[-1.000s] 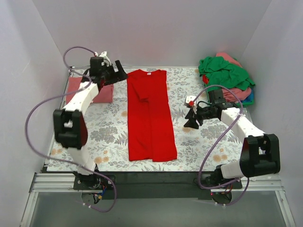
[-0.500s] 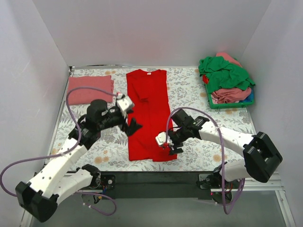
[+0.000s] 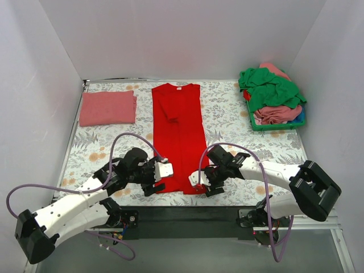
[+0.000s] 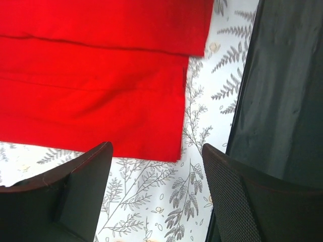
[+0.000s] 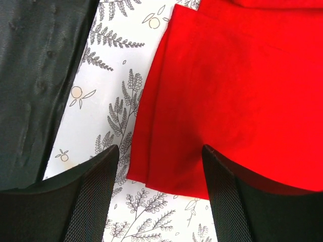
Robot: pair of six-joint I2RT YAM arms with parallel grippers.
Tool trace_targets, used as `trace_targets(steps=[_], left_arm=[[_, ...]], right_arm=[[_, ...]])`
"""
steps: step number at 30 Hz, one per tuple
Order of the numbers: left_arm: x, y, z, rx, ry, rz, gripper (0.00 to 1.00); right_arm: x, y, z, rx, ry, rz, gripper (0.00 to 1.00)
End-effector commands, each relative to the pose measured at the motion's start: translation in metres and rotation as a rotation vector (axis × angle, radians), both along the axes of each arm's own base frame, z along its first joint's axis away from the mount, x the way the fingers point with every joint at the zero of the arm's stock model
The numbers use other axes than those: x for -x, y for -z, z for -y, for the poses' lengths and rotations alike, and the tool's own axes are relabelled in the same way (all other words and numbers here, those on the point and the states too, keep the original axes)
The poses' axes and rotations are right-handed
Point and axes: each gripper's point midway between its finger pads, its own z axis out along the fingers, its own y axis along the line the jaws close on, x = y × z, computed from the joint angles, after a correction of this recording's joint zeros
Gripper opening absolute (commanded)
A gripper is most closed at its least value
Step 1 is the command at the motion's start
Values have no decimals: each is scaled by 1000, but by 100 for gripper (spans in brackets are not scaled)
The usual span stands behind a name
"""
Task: Fold and stack the t-shirts
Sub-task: Fold the tshirt
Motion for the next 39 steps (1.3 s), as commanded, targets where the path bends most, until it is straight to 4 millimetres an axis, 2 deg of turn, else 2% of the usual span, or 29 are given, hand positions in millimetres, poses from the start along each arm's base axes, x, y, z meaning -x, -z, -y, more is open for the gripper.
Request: trace_targets(steps=[1, 5, 10, 11, 16, 18, 20, 21, 24, 31, 34, 35, 37, 39], left_arm=[[0, 25, -3, -79, 24, 23, 70], [10, 51, 7, -106, 63, 28, 69], [14, 67, 14, -159, 79, 20, 69], [16, 78, 12, -198, 88, 18, 69], [-4, 86, 6, -229, 29, 127, 69], [-4, 90, 0, -243, 38, 150, 68], [-8, 92, -1, -246, 29, 174, 63], [-8, 94, -2, -246, 36, 182, 56], [-7, 97, -2, -251, 51, 180, 50], [-2, 99, -2, -246, 85, 173, 30], [1, 98, 0, -235, 97, 166, 20], [1, 97, 1, -230, 100, 164, 12], [2, 96, 3, -223, 106, 160, 4], [3, 94, 4, -214, 109, 160, 0]], right_arm=[[-7, 1, 0, -8, 21, 48, 72], [-6, 1, 0, -10, 26, 43, 71], [-6, 2, -1, -14, 35, 38, 63], [-7, 2, 0, -12, 39, 37, 62], [-8, 1, -1, -16, 41, 39, 56], [-8, 1, -1, -19, 42, 43, 55], [-7, 3, -1, -17, 40, 36, 54], [-7, 3, -2, -17, 40, 32, 53], [-6, 2, -2, -19, 43, 27, 53], [-7, -6, -4, -54, 62, 13, 53], [-7, -7, -4, -60, 67, 7, 53], [-6, -8, -6, -67, 65, 1, 53], [-4, -8, -8, -76, 61, -15, 53], [0, -4, -8, -72, 55, -39, 53]])
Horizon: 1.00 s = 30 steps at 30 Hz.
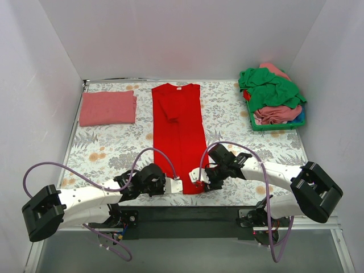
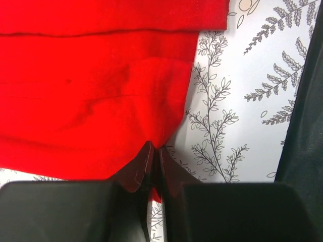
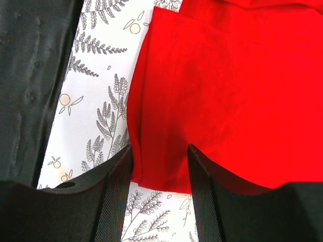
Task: Fold and stack the t-shirts
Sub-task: Fold the tshirt
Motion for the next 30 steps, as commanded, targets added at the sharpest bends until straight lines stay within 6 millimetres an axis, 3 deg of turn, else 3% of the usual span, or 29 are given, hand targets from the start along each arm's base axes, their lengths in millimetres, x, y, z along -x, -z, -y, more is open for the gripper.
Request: trace_targets(steps=[1, 7, 10, 14, 17, 21, 26, 29, 30], left_arm=[[9, 5, -5, -16, 31, -24, 0], [11, 0, -1, 9, 48, -29, 0], [13, -2, 1, 19, 60, -33, 0], [14, -6, 3, 33, 67, -29, 0], [11, -11, 5, 52, 64, -13, 0], [0, -25, 7, 103, 35, 37, 0], [-32, -45, 6, 190, -39, 95, 0], [-60, -56, 6, 223, -84, 155, 0], [-78, -63, 5, 246, -124, 181, 0]], right_arm=[[9, 1, -4, -27, -10, -44, 53], [10, 17, 3, 27, 1, -58, 49], [9, 19, 4, 43, 20, -69, 32], [5, 19, 3, 62, 54, -75, 2], [4, 12, 0, 50, 63, -90, 1], [-6, -16, -9, -25, 78, -84, 1], [-45, -46, -15, -79, 162, -52, 1], [-82, -61, -20, -94, 234, -19, 1], [-104, -69, -22, -104, 272, -2, 1]])
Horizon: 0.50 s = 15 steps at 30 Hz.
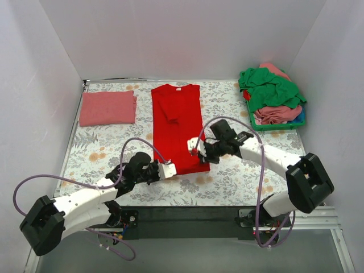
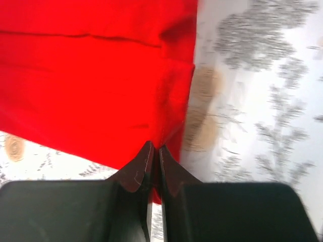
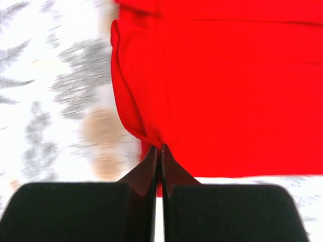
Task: Fold and stack the t-shirts
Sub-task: Fold the tshirt
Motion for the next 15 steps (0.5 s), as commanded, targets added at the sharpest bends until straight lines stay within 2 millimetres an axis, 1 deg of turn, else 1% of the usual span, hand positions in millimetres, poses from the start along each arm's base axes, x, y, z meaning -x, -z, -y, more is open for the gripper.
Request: trace_targets(steps=[1, 2, 3, 4, 5, 6, 7, 8, 9, 10, 11, 12, 13, 14, 15], left_arm=[[-47, -34, 9, 88, -32, 133, 0], [-56, -38, 11, 104, -33, 145, 0], [-69, -47, 13, 127, -48, 176, 0], [-88, -49, 7, 119, -85, 183, 0], [-99, -53, 6, 129, -101, 189, 0], [-122, -73, 5, 170, -123, 230, 0], [-133, -74, 5, 171, -135, 229, 0], [-144, -67, 5, 159, -141, 209, 0], [-155, -68, 6, 165, -147, 211, 0], [-167, -70, 1, 168, -166, 219, 0], [-183, -73, 5, 169, -172, 222, 0], [-194, -75, 2, 172, -185, 229, 0], [-203, -78, 2, 173, -192, 235, 0], [-214, -75, 3, 170, -197, 229, 0], [-221, -76, 2, 176, -204, 232, 0]], right_arm=[[-52, -27, -8, -32, 101, 39, 1], [-63, -29, -8, -28, 125, 48, 1], [-86, -35, -9, -33, 164, 57, 1], [-97, -35, -9, -30, 185, 57, 1], [-109, -38, -10, -31, 210, 64, 1], [-128, -39, -10, -30, 238, 68, 1], [-139, -42, -12, -32, 255, 74, 1], [-149, -32, -13, -16, 281, 52, 1], [-159, -32, -11, -15, 302, 51, 1], [-175, -43, -16, -33, 321, 73, 1], [-183, -42, -16, -31, 338, 73, 1], [-192, -34, -16, -22, 362, 51, 1], [-199, -34, -16, -25, 371, 51, 1], [-210, -42, -21, -37, 379, 73, 1], [-215, -32, -21, -24, 393, 59, 1]])
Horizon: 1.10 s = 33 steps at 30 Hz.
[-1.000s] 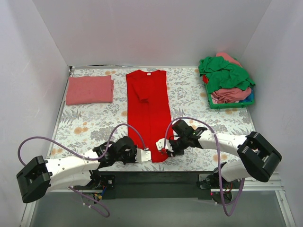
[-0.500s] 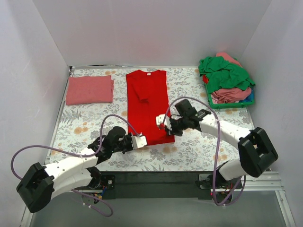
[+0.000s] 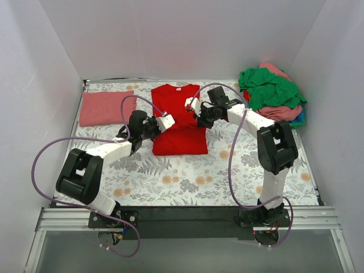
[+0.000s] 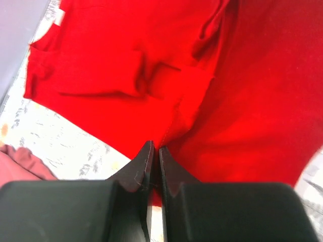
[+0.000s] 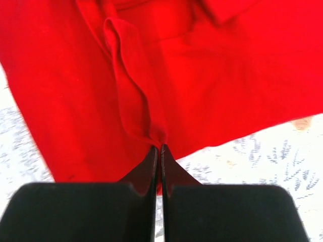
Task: Fold and stack the t-shirts
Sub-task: Fold the tshirt
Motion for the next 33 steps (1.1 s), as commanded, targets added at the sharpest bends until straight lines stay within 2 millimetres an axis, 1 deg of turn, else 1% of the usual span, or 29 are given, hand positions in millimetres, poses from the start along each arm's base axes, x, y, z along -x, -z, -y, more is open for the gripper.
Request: trace_targets(steps=[1, 2, 3, 4, 5, 6, 8, 9, 10, 11, 12, 13, 16, 21, 22, 23, 25, 26, 27, 28, 29, 30, 31, 32, 33], left_arm=[[-31, -24, 6, 40, 20, 81, 0], [-37, -19, 7, 39, 17, 71, 0], [-41, -18, 7, 43, 15, 72, 0], [-44, -16, 6, 44, 10, 69, 0], [-50, -18, 7, 49, 6, 76, 0], [-54, -11, 5, 47, 0, 63, 0], [-62, -8, 4, 51, -13, 59, 0], [-65, -12, 5, 55, -13, 69, 0], [-68, -6, 4, 53, -19, 59, 0], [-70, -6, 4, 55, -22, 59, 0], [-75, -9, 4, 62, -27, 68, 0], [-76, -6, 4, 61, -29, 61, 0], [-84, -3, 1, 61, -42, 60, 0], [-90, 1, -3, 60, -58, 56, 0], [-91, 1, -3, 62, -59, 57, 0], [-92, 5, -5, 61, -63, 49, 0], [-95, 9, -6, 64, -71, 38, 0], [-98, 7, -6, 74, -84, 37, 0], [-103, 9, -6, 85, -103, 40, 5], [-110, 6, -12, 98, -162, 42, 15], [-117, 3, -14, 122, -210, 40, 27], [-133, -12, -16, 178, -287, 55, 41], [-145, -21, -29, 191, -392, 77, 70], [-154, -33, -37, 213, -462, 103, 73], [-165, -57, -38, 260, -506, 133, 73]], right_arm=[[-35, -17, -8, -21, 68, 39, 1], [-39, -9, -9, -12, 76, 25, 1], [-43, -8, -10, -12, 88, 21, 1], [-48, -8, -11, -10, 99, 28, 1], [-55, -7, -13, -10, 107, 30, 1], [-59, -6, -14, -11, 114, 31, 1], [-69, -6, -18, -15, 129, 37, 1], [-73, -5, -17, -14, 138, 37, 1], [-75, -4, -17, -11, 148, 37, 1], [-78, -1, -17, -8, 154, 32, 1], [-82, -4, -17, -12, 162, 40, 1], [-83, -3, -18, -10, 167, 41, 1], [-89, -2, -19, -11, 181, 42, 1], [-98, 3, -19, -6, 206, 43, 1], [-101, 0, -19, -9, 209, 52, 1], [-102, 3, -19, -6, 213, 48, 1], [-105, 3, -18, -3, 228, 52, 1], [-108, 5, -19, -1, 237, 55, 1], [-114, 2, -19, -7, 256, 75, 6], [-124, 1, -14, 0, 328, 87, 19], [-131, 0, -13, 0, 364, 102, 31], [-138, -1, -10, 2, 411, 117, 35], [-157, -9, 0, -4, 543, 164, 39], [-164, -11, 4, -9, 606, 176, 46], [-176, -23, 11, -14, 673, 215, 47]])
